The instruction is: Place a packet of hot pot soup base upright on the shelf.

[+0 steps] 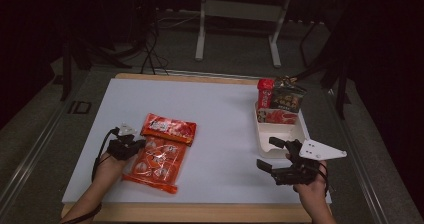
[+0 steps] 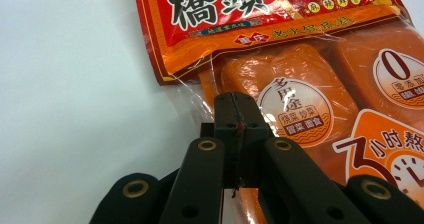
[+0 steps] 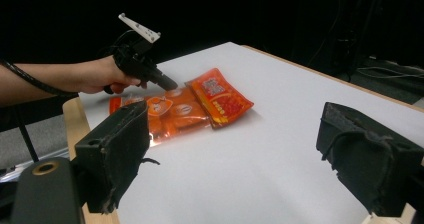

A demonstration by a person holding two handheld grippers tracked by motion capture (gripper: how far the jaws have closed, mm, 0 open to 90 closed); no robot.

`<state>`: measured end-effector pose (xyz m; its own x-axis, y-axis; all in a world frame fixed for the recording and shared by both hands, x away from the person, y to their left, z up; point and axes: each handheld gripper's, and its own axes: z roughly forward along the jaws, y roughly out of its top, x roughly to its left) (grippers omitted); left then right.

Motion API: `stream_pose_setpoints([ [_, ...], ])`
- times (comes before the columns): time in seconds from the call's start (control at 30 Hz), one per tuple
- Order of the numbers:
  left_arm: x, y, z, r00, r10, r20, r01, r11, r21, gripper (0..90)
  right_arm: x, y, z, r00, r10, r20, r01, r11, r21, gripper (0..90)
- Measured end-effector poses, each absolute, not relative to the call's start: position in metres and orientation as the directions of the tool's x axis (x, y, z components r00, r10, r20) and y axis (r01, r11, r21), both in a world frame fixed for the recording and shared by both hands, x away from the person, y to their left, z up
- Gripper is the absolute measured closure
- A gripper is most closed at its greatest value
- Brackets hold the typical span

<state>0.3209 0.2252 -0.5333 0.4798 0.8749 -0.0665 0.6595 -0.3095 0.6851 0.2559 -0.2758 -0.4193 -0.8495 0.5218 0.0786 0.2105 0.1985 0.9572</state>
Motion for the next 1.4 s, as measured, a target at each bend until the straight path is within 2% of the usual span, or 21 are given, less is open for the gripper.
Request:
stream_pose_setpoints([
  [0.57, 0.319, 0.218, -0.53, 0.518, 0.852, -0.077, 0.65, -0.334, 0.683, 90.0, 0.256, -0.277, -0.419, -0.848, 0.525, 0.075, 0.206, 0.195, 0.959, 13.4],
  [0.87, 0.301, 0.225, -0.518, 0.54, 0.838, -0.081, 0.65, -0.354, 0.673, 90.0, 0.254, -0.278, -0.418, -0.847, 0.526, 0.077, 0.207, 0.194, 0.959, 13.4],
  [1.4, 0.275, 0.235, -0.528, 0.549, 0.829, -0.111, 0.684, -0.369, 0.629, 90.0, 0.251, -0.278, -0.42, -0.848, 0.523, 0.085, 0.217, 0.196, 0.956, 13.4],
])
